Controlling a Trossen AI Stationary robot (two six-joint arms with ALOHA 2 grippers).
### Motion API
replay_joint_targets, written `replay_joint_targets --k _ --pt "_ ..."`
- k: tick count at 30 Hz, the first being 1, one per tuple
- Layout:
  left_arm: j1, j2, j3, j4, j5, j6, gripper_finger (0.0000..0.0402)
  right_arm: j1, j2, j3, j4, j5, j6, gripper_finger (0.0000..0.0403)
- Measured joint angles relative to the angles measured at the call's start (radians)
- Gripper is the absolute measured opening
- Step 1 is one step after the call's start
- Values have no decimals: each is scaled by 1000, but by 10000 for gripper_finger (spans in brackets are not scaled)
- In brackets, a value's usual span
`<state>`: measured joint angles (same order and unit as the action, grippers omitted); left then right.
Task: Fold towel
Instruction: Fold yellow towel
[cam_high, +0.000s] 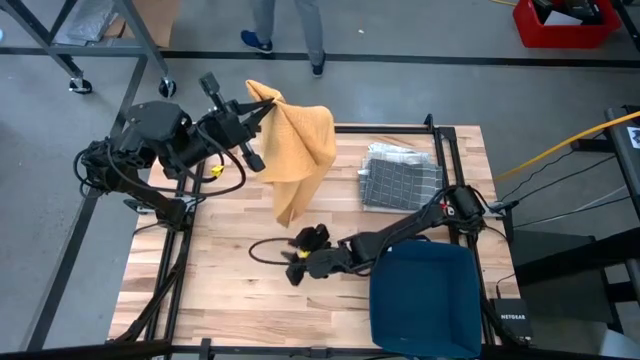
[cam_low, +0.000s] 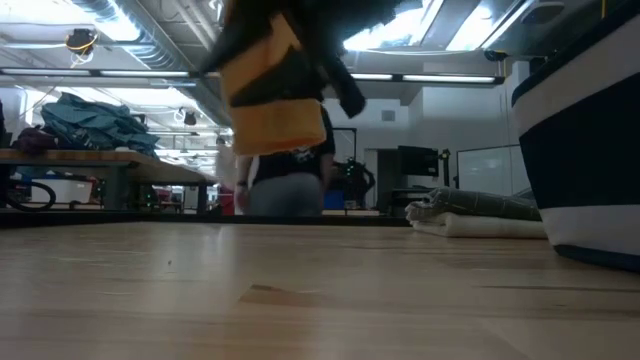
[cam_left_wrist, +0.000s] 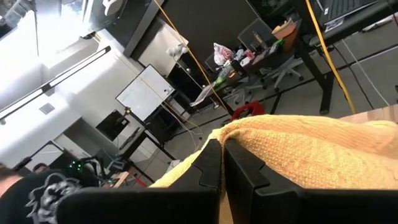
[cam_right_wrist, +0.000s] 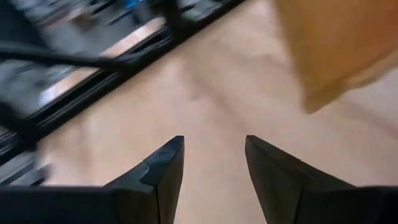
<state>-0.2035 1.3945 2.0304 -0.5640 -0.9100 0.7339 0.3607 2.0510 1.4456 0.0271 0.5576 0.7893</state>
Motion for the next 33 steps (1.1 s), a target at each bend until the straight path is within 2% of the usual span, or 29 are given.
replay_joint_targets --k 8,15,19,26,33 --pt "0 0 0 0 -1 3 0 -1 0 0 -195 240 169 177" --pt "0 0 0 0 -1 3 0 -9 0 0 -204 305 208 177" --pt "0 0 0 -1 -1 -1 0 -37 0 0 -178 274 210 177" --pt "0 0 0 0 -1 -1 0 -82 0 0 -68 68 167 177" --pt "0 0 0 -1 -1 -1 0 -79 0 0 -63 33 149 177"
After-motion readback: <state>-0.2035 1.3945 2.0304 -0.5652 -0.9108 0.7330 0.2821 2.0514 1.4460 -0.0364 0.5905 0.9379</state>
